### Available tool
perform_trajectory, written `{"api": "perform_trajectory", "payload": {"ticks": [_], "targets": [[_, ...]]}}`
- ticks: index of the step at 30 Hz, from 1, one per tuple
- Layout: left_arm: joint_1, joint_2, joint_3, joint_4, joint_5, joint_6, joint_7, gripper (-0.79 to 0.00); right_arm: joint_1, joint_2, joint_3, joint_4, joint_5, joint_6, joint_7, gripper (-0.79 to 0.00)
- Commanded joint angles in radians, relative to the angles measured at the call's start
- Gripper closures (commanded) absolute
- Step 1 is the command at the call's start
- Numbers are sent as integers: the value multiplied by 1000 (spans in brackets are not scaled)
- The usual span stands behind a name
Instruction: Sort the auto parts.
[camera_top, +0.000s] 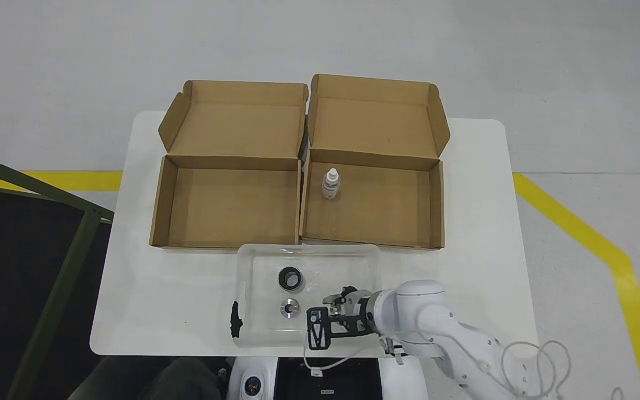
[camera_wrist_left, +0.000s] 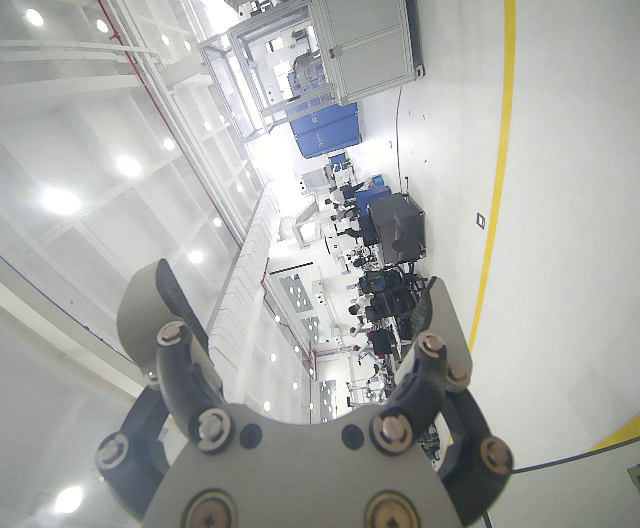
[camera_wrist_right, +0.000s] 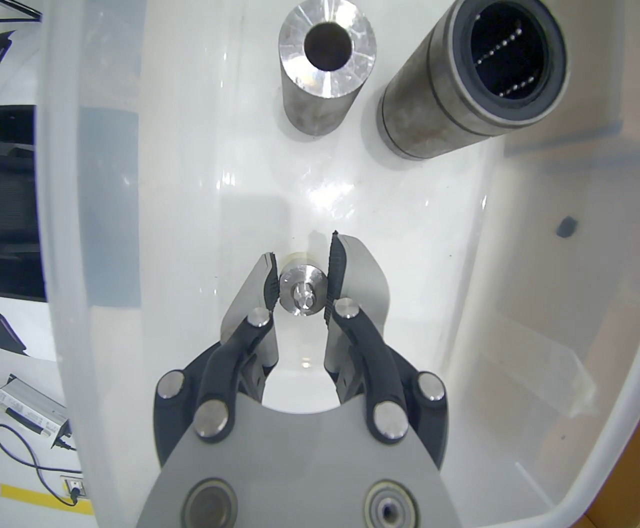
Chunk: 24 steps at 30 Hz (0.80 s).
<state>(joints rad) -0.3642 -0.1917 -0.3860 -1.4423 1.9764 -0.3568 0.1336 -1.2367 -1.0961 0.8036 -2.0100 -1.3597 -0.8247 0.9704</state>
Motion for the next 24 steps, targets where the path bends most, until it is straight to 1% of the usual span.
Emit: {"api": "perform_trajectory", "payload": {"ticks": [1,10,12,14,15,17,24], "targets": [[0,0,0,0,0,0,0,-785,2,1,2,-5,9,-1,0,0],[0,0,0,0,0,0,0,-785,13,9,41,-36,82,-3,-67,0],[0,0,0,0,0,0,0,-785,9,10,63,-38,135,11,-113,0],[0,0,0,0,0,0,0,-785,12,14,86,-39,149,6,-125,0],[0,0,0,0,0,0,0,-785,7,16,94,-39,173,6,-150,0],[0,0,0,0,0,0,0,-785,11,20,110,-42,160,-6,-146,0],[0,0,0,0,0,0,0,-785,-2,29,159,-69,189,2,-256,0]]}}
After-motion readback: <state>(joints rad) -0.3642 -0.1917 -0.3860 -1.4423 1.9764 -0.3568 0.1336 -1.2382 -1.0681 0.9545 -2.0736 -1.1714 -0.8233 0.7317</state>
